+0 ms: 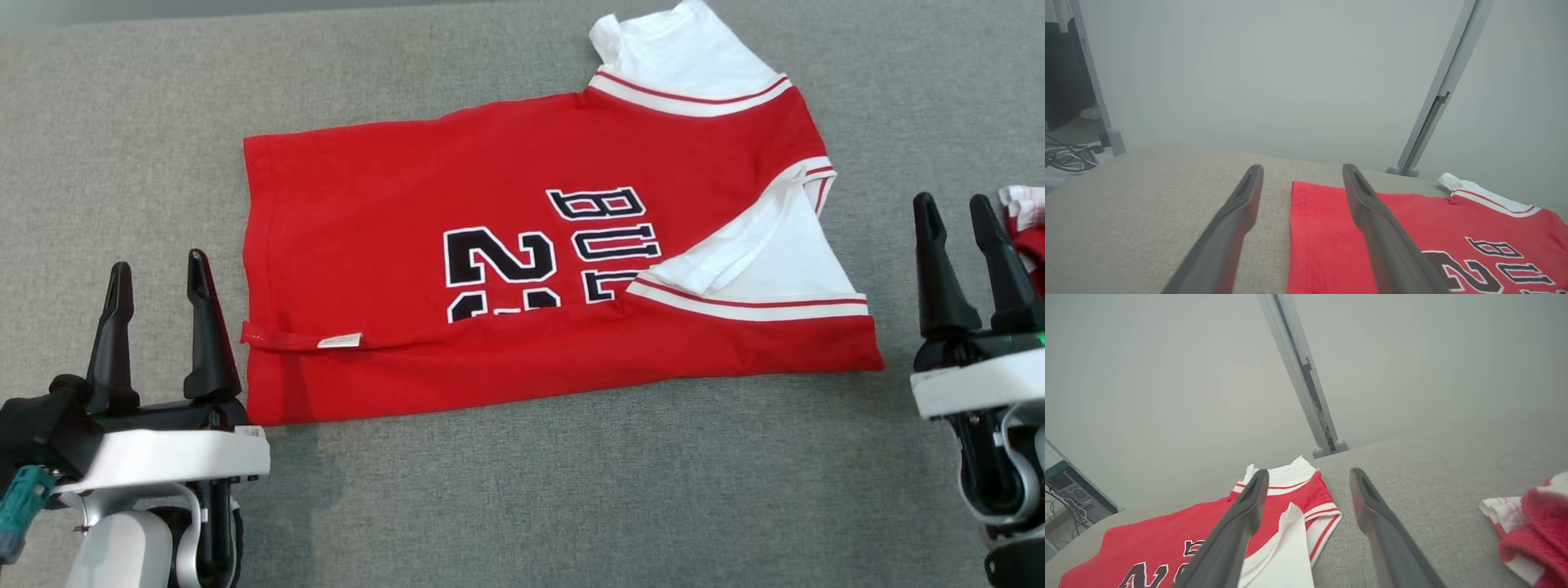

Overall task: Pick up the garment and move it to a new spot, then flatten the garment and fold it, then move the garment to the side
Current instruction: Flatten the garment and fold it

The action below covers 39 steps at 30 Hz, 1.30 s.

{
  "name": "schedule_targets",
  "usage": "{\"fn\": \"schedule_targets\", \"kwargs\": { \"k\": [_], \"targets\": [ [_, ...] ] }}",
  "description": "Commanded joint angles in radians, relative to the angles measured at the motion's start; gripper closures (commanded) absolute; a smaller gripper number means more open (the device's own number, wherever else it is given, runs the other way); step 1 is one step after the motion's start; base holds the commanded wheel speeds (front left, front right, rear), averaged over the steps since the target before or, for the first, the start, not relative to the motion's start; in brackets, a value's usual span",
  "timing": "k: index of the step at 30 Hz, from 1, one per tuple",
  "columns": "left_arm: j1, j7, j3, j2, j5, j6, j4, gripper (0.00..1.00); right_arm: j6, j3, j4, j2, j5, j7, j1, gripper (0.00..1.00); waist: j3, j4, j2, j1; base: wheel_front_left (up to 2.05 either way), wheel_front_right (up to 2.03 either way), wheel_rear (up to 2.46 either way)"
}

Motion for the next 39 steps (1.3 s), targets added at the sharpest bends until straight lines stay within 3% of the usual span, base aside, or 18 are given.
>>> {"fn": "schedule_targets", "kwargs": {
  "k": [1,6,12,26,39],
  "targets": [
    [0.007,-0.014,-0.001,0.011,0.025,0.007,0.001,0.0,0.001,-0.017,-0.023,0.011,-0.05,-0.014,0.029,0.0,-0.014,-0.01,0.0,0.0,0.0,0.0,0.0],
    [0.034,-0.034,-0.032,0.031,0.104,0.03,0.022,0.0,0.0,-0.062,-0.094,0.04,-0.237,-0.023,0.116,0.0,-0.051,-0.028,0.0,0.0,0.0,0.0,0.0],
    [0.084,-0.036,-0.063,0.039,0.142,0.04,0.071,0.0,0.0,-0.093,-0.132,0.082,-0.365,0.005,0.214,0.0,-0.085,-0.035,0.0,0.0,0.0,0.0,0.0],
    [0.077,-0.001,-0.102,0.045,0.13,0.015,0.147,0.0,0.0,-0.111,-0.163,0.117,-0.406,0.062,0.242,0.0,-0.087,-0.016,0.0,0.0,0.0,0.0,0.0],
    [0.081,0.107,-0.121,0.02,0.032,-0.037,0.238,0.0,0.0,-0.037,0.012,0.082,-0.385,0.107,0.178,0.0,-0.023,0.001,0.0,0.0,0.0,0.0,0.0]
  ]
}}
